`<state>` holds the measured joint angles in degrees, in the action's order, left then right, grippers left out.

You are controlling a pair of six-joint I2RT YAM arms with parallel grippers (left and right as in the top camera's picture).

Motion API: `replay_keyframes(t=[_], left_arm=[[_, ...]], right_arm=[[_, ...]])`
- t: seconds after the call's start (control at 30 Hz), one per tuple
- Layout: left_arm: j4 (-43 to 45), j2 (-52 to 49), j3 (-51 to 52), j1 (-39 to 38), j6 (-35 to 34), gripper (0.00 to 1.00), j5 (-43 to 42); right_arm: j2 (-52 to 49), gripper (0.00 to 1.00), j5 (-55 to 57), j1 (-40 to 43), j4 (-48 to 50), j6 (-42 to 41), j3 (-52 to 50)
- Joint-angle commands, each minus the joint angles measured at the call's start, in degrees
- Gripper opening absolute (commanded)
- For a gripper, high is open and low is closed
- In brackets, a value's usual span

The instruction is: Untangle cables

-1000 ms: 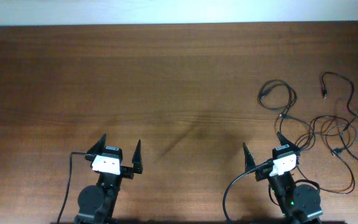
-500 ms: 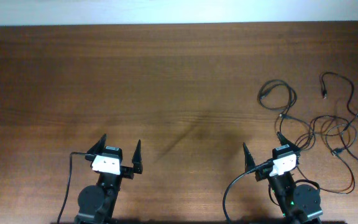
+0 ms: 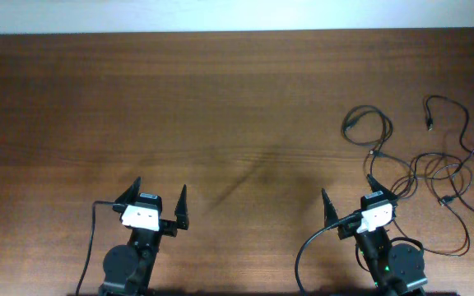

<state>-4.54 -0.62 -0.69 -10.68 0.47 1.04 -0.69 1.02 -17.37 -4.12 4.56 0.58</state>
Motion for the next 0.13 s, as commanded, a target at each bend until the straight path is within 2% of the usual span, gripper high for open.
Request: replay_keyframes(t=[0.0, 0.1], left_arm=[[-0.3, 0.3, 0.2, 0.3, 0.9, 0.99, -0.7], [-0.3, 0.3, 0.2, 0.3, 0.9, 0.99, -0.7]], right_arm=[[0.3, 0.98, -0.2, -0.3, -0.5, -0.1, -0.3], [0.3, 0.98, -0.2, -0.3, -0.5, -0.1, -0.3]])
